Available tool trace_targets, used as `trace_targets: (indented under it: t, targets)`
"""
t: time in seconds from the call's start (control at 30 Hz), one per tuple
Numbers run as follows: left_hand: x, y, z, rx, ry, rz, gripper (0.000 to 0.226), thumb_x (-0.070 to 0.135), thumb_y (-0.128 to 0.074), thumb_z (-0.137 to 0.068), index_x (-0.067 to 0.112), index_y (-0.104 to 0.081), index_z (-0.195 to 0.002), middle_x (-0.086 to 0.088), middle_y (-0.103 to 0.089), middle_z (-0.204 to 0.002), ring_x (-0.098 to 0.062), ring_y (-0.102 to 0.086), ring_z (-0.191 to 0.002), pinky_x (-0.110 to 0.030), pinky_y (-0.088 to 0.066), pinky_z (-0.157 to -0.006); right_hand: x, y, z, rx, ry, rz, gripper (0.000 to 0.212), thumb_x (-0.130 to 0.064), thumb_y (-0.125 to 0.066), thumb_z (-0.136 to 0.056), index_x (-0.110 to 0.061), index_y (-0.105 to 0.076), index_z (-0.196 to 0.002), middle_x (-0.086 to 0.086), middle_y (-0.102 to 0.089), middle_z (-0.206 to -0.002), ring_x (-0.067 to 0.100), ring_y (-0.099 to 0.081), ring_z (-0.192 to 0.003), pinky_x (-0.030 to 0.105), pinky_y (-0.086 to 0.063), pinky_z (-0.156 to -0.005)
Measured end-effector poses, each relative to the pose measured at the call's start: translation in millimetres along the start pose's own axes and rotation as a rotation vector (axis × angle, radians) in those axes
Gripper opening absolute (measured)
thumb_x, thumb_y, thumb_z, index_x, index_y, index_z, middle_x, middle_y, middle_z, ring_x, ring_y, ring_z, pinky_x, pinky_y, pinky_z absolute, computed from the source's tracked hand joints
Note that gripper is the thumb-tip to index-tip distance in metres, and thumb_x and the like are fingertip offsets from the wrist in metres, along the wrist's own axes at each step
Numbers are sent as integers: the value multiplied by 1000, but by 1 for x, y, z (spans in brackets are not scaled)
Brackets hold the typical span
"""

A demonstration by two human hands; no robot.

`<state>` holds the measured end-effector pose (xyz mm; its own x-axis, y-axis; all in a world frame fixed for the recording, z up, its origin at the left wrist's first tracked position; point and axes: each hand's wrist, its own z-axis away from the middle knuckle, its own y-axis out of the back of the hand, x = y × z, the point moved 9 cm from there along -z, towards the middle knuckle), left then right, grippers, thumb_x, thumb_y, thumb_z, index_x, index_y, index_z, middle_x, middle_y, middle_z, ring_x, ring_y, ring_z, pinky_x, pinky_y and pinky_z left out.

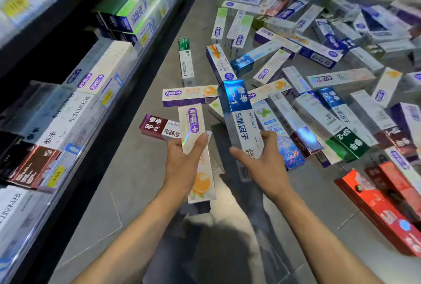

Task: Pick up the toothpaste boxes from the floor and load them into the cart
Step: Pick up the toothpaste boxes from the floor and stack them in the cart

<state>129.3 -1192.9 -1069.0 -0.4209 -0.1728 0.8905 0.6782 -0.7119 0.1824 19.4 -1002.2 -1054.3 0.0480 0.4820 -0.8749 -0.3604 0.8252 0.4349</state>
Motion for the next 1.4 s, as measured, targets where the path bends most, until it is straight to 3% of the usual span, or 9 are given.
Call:
trace_targets:
  t: [0.13, 0.27, 0.37, 0.5, 0.6, 0.77, 0.9, 1.07, 1.4]
  targets:
    - [102, 5, 29, 38, -97, 103, 36, 41, -74, -89, 21, -47, -105, 4, -69, -98, -11, -70, -88, -31, -55, -79, -79, 33, 20, -40, 40, -195, 64, -34, -83, -79, -36, -43, -129, -33, -58, -110, -20, -56, -98, 0, -41, -77]
    - [239, 18, 90, 28, -169, 152, 34, 31, -73, -90, 14, -49, -108, 11, -67, -83, 2, -66, -69, -15, -50, -62, -204, 85, 53, -101, 79, -289, 69, -33, -84, -78, -37, -44, -135, -31, -64, -114, -10, -60, -108, 11, -47, -87]
    - [347, 33, 146, -10, -200, 126, 42, 40, -76, -87, 17, -50, -111, 14, -71, -86, -3, -70, -80, -31, -54, -76, -314, 140, 86, -98, 93, -347, 59, -26, -81, -81, -44, -45, -125, -41, -61, -106, -14, -60, -102, 6, -45, -80]
    - [502, 56, 234, -80, -255, 154, 42, 32, -73, -90, 16, -45, -117, 5, -72, -104, -8, -71, -93, -29, -56, -81, -465, 221, 143, -98, 135, -432, 52, -23, -72, -91, -40, -45, -132, -18, -65, -121, 1, -63, -112, 21, -52, -90]
    - [600, 71, 301, -144, -258, 188, 51, 35, -76, -86, 17, -44, -121, 9, -74, -100, -15, -72, -98, -37, -58, -86, -557, 279, 190, -88, 114, -495, 46, -25, -67, -94, -41, -45, -131, -11, -69, -111, 11, -68, -101, 17, -54, -67]
    - [723, 92, 393, -267, -270, 211, 64, 42, -80, -73, 21, -47, -124, -3, -75, -110, -26, -73, -101, -54, -56, -92, -677, 361, 255, -98, 139, -522, 62, -18, -77, -87, -52, -44, -128, -14, -72, -110, 9, -70, -103, 26, -56, -81]
    - [779, 103, 447, -337, -344, 194, 64, 49, -88, -69, 25, -52, -118, 1, -76, -106, -21, -74, -98, -52, -57, -90, -741, 403, 290, -94, 197, -507, 74, -2, -77, -83, -45, -42, -132, -10, -72, -115, 15, -72, -100, 27, -59, -76]
    - [820, 97, 491, -522, -399, 244, 54, 36, -77, -69, 19, -51, -113, 8, -77, -94, -7, -74, -81, -23, -56, -65, -778, 437, 336, 131, 292, -455, 73, -8, -77, -81, -36, -41, -138, -13, -67, -125, 7, -68, -108, 20, -55, -82]
    - [817, 50, 613, -1114, -373, 88, 48, 22, -79, -76, 18, -50, -114, 9, -77, -91, -11, -75, -82, -24, -58, -65, -761, 490, 494, 799, 209, -535, 74, -2, -80, -77, -26, -43, -136, -16, -70, -118, 6, -70, -105, 22, -56, -79]
